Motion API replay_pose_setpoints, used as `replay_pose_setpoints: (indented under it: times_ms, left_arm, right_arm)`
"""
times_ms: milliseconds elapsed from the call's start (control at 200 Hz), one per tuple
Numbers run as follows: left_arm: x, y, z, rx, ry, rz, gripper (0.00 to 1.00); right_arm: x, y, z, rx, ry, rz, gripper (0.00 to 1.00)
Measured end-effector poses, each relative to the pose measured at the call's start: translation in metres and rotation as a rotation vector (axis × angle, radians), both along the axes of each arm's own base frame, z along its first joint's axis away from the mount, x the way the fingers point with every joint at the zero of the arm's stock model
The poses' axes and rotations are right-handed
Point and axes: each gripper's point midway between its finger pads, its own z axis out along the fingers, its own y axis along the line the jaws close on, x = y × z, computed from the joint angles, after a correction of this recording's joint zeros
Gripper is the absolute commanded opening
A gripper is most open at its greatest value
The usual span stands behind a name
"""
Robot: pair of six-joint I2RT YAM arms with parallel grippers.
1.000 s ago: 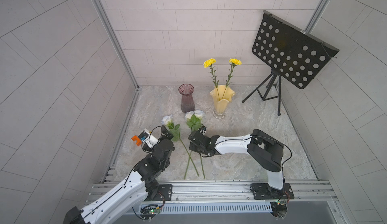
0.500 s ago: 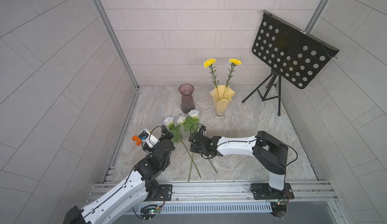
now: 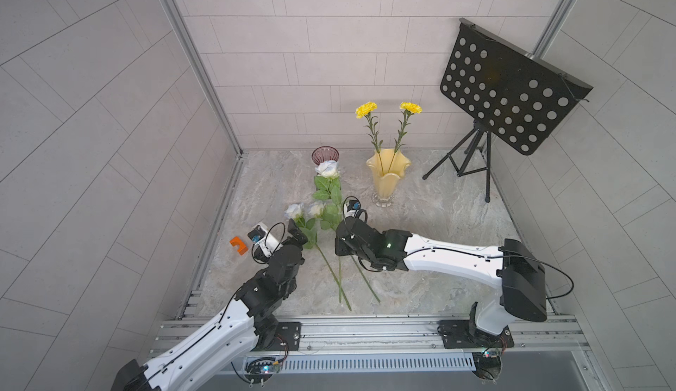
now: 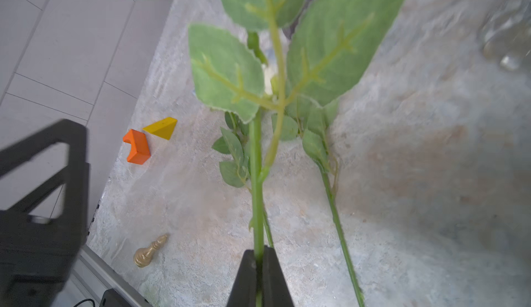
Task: Arrange the flowers in different vases according to their colors
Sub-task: Pick up the flower at the center of the board, then insert the flower into the vase.
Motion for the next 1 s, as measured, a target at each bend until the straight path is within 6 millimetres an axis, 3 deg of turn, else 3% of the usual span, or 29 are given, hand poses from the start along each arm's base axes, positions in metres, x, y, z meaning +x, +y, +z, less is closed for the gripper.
replay_pose_setpoints:
  times_ms: [305,400,520,665,785,1001]
  left_arm:
    - [0.018,-0.06,-0.008,0.078,0.074,-0.293,1.0]
    - [0.022,-0.07,-0.006,0.092,0.085,-0.327,1.0]
    - [0.023,-0.068,-0.004,0.123,0.082,-0.32,1.0]
    - [0.022,-0.062,0.003,0.149,0.038,-0.307,1.0]
    - [0.019,-0.06,-0.002,0.172,0.021,-0.315,1.0]
    - [0.026,-0.085,-0.02,0.234,0.098,-0.428,1.0]
  right_arm:
    - [0.036,-0.009,0.131,-0.048,-0.37,0.014,0.0]
    - [0.061,-0.015,0.167,-0.06,-0.459,-0.028,0.0]
    - [0.105,-0.022,0.205,-0.066,-0.556,-0.111,0.0]
    - [0.159,-0.021,0.228,-0.086,-0.63,-0.183,0.0]
    - [0.2,-0.014,0.238,-0.1,-0.685,-0.215,0.0]
    - [0.257,0.0,0.244,-0.094,-0.771,-0.224,0.0]
